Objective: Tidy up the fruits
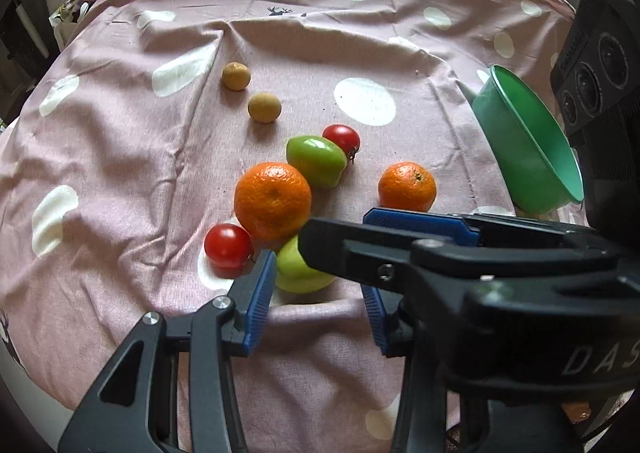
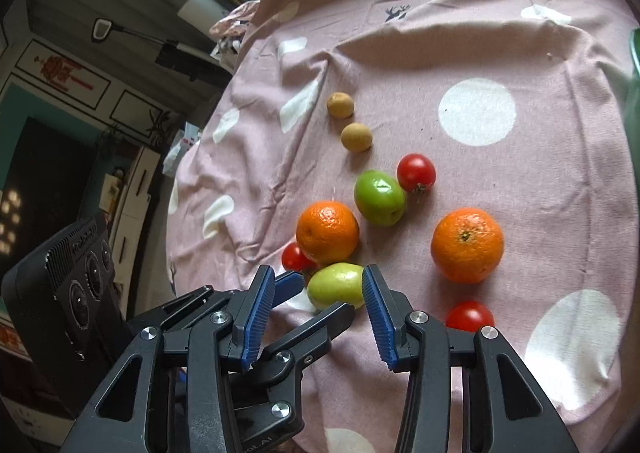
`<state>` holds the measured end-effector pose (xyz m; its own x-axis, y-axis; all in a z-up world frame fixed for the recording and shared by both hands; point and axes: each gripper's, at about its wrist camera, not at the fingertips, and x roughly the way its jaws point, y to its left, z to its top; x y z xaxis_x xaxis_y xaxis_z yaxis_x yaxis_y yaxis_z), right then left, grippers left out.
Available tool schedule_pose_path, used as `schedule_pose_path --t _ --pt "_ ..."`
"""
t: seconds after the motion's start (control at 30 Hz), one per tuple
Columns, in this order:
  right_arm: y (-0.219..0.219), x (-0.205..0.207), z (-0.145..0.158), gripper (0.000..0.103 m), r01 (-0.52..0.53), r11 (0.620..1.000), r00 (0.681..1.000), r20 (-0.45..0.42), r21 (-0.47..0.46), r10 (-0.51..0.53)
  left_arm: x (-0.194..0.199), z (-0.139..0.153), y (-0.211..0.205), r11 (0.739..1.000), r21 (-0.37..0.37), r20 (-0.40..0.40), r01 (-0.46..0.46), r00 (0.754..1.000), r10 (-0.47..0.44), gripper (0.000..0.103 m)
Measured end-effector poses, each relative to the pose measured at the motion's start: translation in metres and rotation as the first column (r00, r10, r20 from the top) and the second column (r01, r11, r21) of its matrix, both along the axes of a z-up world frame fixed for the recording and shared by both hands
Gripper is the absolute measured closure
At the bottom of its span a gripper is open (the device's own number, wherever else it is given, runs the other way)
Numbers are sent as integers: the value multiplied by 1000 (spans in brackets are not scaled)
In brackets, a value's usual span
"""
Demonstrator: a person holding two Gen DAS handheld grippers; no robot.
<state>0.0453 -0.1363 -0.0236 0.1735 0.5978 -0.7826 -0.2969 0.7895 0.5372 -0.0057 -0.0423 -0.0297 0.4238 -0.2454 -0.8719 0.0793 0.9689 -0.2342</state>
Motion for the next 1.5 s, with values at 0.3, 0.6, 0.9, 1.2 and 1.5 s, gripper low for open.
schedule_pose_path --t 0.3,0.6,0.9,1.2,1.5 --pt "15 5 -21 55 -17 996 999 -35 -91 14 4 -7 4 1000 1 -8 -11 1000 11 58" --pt "19 8 -28 55 -22 992 999 -34 -126 18 5 -9 0 1000 -13 -16 -9 1000 9 60" --pt "8 -1 5 55 29 993 996 84 -118 -19 2 26 -14 999 -35 112 14 994 -10 60" --pt "-31 -8 47 55 141 987 971 206 -70 -124 2 66 -51 996 -2 246 90 965 -87 60" --pt "-81 -17 80 55 274 962 919 299 -11 -258 2 96 -102 980 31 351 199 916 -197 60"
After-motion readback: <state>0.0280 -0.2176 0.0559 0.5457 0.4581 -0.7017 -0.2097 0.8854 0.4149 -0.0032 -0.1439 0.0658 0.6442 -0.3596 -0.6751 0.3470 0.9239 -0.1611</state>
